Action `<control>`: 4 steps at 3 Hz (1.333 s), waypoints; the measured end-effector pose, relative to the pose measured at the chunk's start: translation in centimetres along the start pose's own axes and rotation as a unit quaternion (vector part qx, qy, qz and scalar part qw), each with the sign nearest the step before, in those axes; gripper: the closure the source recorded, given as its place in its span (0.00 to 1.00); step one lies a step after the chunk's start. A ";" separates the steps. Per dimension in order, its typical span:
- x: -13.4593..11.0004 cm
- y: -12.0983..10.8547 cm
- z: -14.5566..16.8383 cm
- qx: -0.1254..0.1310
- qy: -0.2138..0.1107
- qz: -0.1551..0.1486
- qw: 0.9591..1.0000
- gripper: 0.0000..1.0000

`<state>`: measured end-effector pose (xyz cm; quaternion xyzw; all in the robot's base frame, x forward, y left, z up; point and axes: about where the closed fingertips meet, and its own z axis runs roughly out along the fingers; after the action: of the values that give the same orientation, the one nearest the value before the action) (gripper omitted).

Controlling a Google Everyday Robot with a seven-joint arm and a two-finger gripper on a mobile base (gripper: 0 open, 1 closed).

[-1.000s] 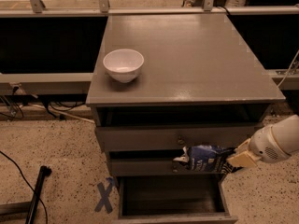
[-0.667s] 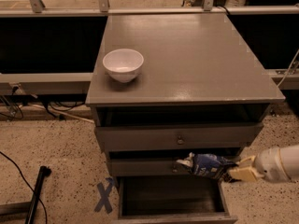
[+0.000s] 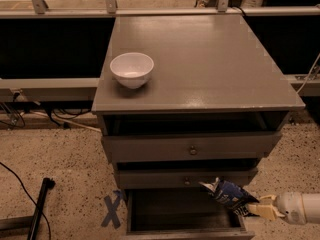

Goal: Place blue chip bag into bottom drawer

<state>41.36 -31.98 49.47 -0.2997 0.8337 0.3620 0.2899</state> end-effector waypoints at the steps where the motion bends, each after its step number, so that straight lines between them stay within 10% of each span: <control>1: 1.7 -0.8 1.6 -0.011 -0.007 0.015 1.000 1.00; 2: 1.6 -0.8 2.1 -0.009 0.004 0.011 1.000 1.00; 4: 6.1 -9.2 5.1 0.026 0.054 -0.003 0.998 1.00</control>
Offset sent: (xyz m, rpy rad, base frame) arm 0.0035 0.0075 -0.0289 -0.0203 0.0313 0.0086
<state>45.22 -34.96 38.34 -0.3139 0.8562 0.3225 0.2538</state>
